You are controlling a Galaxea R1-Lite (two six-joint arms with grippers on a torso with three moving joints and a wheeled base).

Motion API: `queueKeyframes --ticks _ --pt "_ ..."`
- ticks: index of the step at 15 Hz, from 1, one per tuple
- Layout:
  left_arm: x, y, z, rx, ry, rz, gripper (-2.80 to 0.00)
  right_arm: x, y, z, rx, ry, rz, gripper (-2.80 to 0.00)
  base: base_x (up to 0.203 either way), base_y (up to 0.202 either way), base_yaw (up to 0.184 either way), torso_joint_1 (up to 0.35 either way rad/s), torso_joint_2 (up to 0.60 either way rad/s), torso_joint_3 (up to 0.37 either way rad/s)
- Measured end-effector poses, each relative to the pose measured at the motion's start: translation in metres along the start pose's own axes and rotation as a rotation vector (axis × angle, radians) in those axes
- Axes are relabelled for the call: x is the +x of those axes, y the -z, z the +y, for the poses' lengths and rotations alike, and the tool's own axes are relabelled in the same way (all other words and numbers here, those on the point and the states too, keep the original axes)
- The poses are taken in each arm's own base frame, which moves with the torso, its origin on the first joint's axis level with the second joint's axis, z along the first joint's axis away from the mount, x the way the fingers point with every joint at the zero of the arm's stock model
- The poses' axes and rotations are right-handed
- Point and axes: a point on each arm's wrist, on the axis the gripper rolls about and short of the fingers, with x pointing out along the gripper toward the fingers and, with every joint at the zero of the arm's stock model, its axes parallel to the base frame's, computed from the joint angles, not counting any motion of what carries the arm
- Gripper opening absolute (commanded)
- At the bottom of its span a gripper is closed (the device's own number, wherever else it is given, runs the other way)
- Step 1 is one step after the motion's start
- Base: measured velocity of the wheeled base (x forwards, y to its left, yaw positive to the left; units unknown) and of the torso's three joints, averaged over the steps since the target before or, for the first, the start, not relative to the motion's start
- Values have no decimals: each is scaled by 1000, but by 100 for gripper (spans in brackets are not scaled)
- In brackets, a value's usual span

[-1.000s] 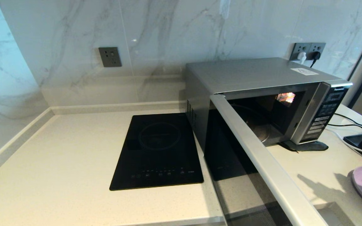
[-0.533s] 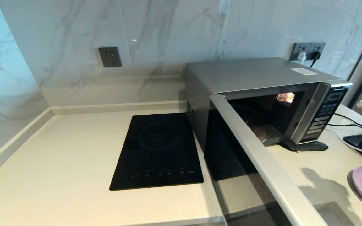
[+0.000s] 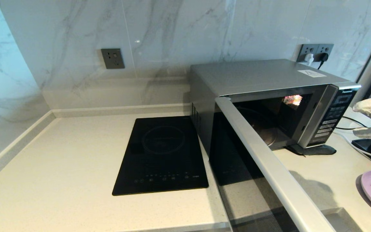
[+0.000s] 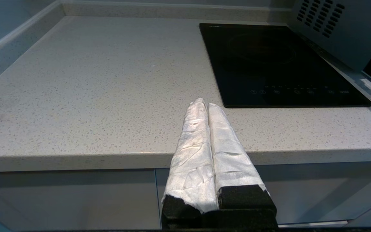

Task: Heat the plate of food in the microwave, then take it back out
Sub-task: Close the microwave oven

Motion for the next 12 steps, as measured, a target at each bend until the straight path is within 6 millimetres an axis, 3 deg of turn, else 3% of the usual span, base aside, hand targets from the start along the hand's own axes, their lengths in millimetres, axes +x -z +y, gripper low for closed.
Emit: queueKeyframes --ticks 3,8,12 --pt "0 0 0 0 0 0 -280 8 5 14 -47 -41 68 -280 0 0 0 0 0 0" --pt "0 0 0 -1 0 0 -280 14 11 59 -100 -41 200 -280 0 0 0 0 0 0" --pt "0 0 0 0 0 0 -280 31 13 92 -60 13 200 -280 0 0 0 0 0 0"
